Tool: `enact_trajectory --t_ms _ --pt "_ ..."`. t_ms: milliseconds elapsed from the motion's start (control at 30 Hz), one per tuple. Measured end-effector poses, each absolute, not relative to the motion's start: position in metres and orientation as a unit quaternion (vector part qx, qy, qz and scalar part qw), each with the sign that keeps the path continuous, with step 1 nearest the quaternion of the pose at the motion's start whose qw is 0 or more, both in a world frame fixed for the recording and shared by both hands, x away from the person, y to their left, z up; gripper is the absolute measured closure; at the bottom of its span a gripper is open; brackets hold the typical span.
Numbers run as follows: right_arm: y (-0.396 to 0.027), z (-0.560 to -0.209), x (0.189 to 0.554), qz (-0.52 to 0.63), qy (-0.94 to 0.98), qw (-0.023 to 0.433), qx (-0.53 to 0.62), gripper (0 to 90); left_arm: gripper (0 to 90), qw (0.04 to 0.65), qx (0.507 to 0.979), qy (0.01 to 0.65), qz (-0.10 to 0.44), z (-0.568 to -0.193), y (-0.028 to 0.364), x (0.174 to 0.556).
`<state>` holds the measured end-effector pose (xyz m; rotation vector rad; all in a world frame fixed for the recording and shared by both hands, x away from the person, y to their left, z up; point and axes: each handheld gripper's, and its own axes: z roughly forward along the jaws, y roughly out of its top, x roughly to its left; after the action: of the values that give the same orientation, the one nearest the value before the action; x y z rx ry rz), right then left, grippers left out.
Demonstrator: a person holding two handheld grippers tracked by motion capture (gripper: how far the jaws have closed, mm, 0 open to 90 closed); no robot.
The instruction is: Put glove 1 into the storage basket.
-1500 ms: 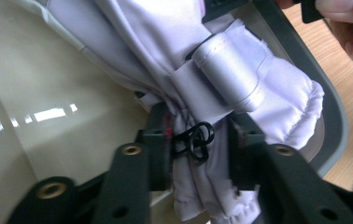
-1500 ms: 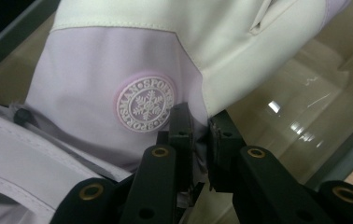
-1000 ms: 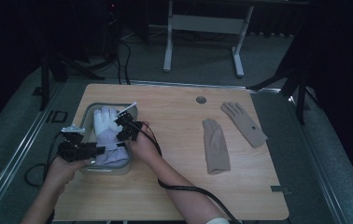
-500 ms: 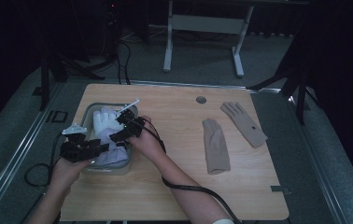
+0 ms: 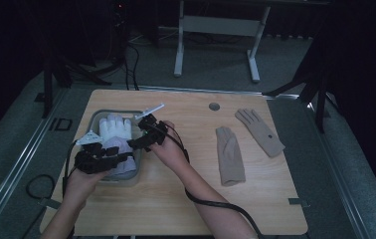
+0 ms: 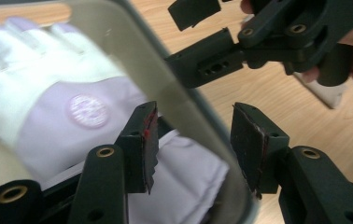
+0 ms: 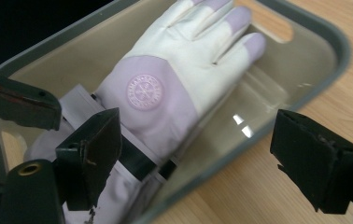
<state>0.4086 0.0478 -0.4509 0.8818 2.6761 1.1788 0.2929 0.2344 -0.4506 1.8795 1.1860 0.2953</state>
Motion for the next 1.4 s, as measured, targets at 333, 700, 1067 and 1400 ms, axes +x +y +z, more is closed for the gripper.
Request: enact_trajectory --t_ms 333,700,1067,1400 --pt "0.002 -0.451 0.408 0.383 0.870 0.059 0.306 15.7 26.8 0.450 0.761 0.453 0.117 -0.447 0.199 0.291" --pt "-0.046 -0.444 0.402 0.398 0.858 0.070 0.317 14.2 7.6 0.480 0.766 0.409 0.122 -0.449 0.161 0.287" --pt "-0.106 -0.443 0.400 0.418 0.838 0.086 0.341 12.2 2.4 0.521 0.773 0.344 0.112 -0.461 0.121 0.281" --pt "-0.153 -0.457 0.395 0.410 0.832 0.110 0.358 21.5 2.4 0.521 0.783 0.321 0.111 -0.492 0.098 0.276"
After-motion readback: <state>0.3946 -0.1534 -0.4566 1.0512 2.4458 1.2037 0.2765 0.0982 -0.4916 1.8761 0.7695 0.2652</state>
